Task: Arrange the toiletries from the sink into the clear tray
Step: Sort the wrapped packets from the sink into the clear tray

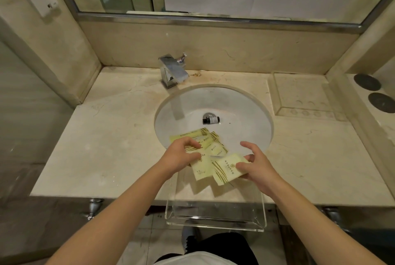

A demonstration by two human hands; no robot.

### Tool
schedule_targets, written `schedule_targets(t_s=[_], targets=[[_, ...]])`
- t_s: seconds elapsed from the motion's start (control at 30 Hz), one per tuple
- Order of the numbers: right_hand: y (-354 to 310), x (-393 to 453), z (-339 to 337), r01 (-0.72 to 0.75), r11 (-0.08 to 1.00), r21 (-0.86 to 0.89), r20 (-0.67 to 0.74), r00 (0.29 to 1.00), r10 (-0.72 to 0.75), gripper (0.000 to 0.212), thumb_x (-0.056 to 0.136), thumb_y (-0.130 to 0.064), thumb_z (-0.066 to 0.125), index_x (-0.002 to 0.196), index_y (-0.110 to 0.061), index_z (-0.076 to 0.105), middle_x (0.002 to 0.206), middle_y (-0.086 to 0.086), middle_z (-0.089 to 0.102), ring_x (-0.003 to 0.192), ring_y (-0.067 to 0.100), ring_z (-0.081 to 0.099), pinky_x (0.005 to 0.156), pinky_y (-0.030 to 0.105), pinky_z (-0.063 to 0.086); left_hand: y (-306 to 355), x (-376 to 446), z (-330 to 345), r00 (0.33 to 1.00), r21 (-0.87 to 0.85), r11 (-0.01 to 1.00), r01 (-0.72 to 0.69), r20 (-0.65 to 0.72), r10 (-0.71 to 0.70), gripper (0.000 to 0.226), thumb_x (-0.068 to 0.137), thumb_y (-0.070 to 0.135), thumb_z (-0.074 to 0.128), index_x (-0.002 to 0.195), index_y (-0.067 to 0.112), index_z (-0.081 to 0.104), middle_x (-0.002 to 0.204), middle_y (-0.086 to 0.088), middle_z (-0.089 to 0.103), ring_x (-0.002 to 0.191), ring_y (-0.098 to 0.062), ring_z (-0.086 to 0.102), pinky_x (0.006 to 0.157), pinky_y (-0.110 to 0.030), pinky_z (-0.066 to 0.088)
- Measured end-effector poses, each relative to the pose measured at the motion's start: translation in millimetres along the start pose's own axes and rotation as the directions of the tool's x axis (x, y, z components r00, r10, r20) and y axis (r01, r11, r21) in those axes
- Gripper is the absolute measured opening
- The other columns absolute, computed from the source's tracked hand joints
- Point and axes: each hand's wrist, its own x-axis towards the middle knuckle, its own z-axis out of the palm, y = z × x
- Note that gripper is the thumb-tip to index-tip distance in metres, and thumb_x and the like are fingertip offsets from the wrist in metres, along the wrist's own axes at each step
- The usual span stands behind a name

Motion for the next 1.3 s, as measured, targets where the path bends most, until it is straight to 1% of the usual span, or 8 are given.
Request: schedule_targets(t_s=[0.07, 0.17, 0.33, 0.5, 0.6, 0.87, 0.97, 1.3], targets=[[3, -1, -2, 0.001, 0.995, -0.104, 0.047, 0.999, 0.004, 0.056, 0.082, 0.008, 0.059, 0.123, -0.030, 0.047, 0.108, 0.011, 0.057, 0.093, 0.025, 0.068, 0.068, 0.033, 0.059, -4, 1, 0, 0.999, 0.077, 0.997, -0.005, -0.038, 0.008, 0.013, 0.077, 0.018, 0.077, 0.087, 0.018, 0.069, 0.118, 0.001, 0.065, 0.101, -0.017, 0.064, 0.075, -0.029, 0.054], [9, -1, -4, 0.009, 0.961, -0.278, 0.063, 0.998, 0.009, 0.028, 0.083, 0.003, 0.060, 0.101, -0.019, 0.059, 0.109, 0.006, 0.062, 0.097, 0.022, 0.066, 0.066, 0.029, 0.058, -6, -2, -1, 0.999, 0.202, 0.979, -0.022, -0.043, 0.031, 0.008, 0.078, 0.021, 0.076, 0.082, 0.017, 0.070, 0.107, 0.004, 0.069, 0.105, -0.018, 0.063, 0.091, -0.036, 0.052], [24, 1, -6, 0.051, 0.756, -0.653, 0.105, 0.994, 0.023, 0.020, 0.079, -0.013, 0.067, 0.086, -0.022, 0.051, 0.107, 0.000, 0.061, 0.096, 0.018, 0.062, 0.060, 0.019, 0.053, -9, -13, -3, 0.995, 0.366, 0.930, -0.031, 0.096, -0.004, 0.015, 0.083, 0.004, 0.064, 0.074, 0.016, 0.061, 0.089, 0.000, 0.064, 0.066, -0.017, 0.065, 0.055, -0.023, 0.054], [33, -1, -1, 0.160, 0.519, -0.840, 0.233, 0.969, 0.079, 0.022, 0.081, -0.018, 0.063, 0.100, -0.027, 0.057, 0.113, -0.003, 0.062, 0.096, 0.016, 0.060, 0.077, 0.028, 0.057, -16, -23, -3, 0.931, 0.594, 0.795, -0.125, 0.348, -0.113, 0.056, 0.081, 0.008, 0.066, 0.126, 0.031, 0.043, 0.114, -0.005, 0.057, 0.101, -0.023, 0.062, 0.073, -0.033, 0.057], [35, -2, 4, 0.225, 0.423, -0.877, 0.290, 0.952, 0.094, 0.018, 0.081, -0.020, 0.060, 0.098, -0.025, 0.061, 0.107, -0.004, 0.065, 0.094, 0.015, 0.061, 0.080, 0.033, 0.055, -20, -26, 2, 0.889, 0.681, 0.694, -0.235, 0.439, -0.129, 0.055, 0.086, 0.012, 0.063, 0.137, 0.024, 0.046, 0.129, -0.001, 0.052, 0.115, -0.019, 0.053, 0.086, -0.026, 0.047], [42, -9, 8, 0.354, 0.235, -0.905, 0.365, 0.931, 0.003, 0.025, 0.081, -0.030, 0.061, 0.105, -0.024, 0.058, 0.105, -0.002, 0.055, 0.094, 0.017, 0.054, 0.076, 0.030, 0.047, -29, -29, 14, 0.887, 0.811, 0.444, -0.381, 0.456, -0.072, 0.022, 0.088, 0.022, 0.060, 0.101, 0.006, 0.068, 0.105, -0.008, 0.064, 0.088, -0.020, 0.054, 0.081, -0.030, 0.046], [43, -12, 8, 0.369, 0.197, -0.908, 0.364, 0.929, -0.063, 0.032, 0.078, -0.031, 0.062, 0.108, -0.026, 0.052, 0.109, -0.002, 0.050, 0.100, 0.018, 0.048, 0.079, 0.030, 0.045, -31, -27, 15, 0.881, 0.835, 0.343, -0.429, 0.472, -0.046, 0.027, 0.088, 0.031, 0.062, 0.097, 0.007, 0.069, 0.107, -0.007, 0.059, 0.099, -0.023, 0.052, 0.084, -0.032, 0.045], [43, -12, 8, 0.395, 0.203, -0.896, 0.396, 0.917, -0.034, 0.029, 0.076, -0.033, 0.064, 0.100, -0.025, 0.051, 0.104, -0.003, 0.053, 0.092, 0.018, 0.052, 0.074, 0.029, 0.043, -39, -24, 20, 0.856, 0.808, 0.348, -0.475, 0.516, -0.032, 0.041, 0.081, 0.028, 0.073, 0.114, 0.018, 0.052, 0.114, -0.004, 0.055, 0.099, -0.023, 0.055, 0.081, -0.034, 0.047]])
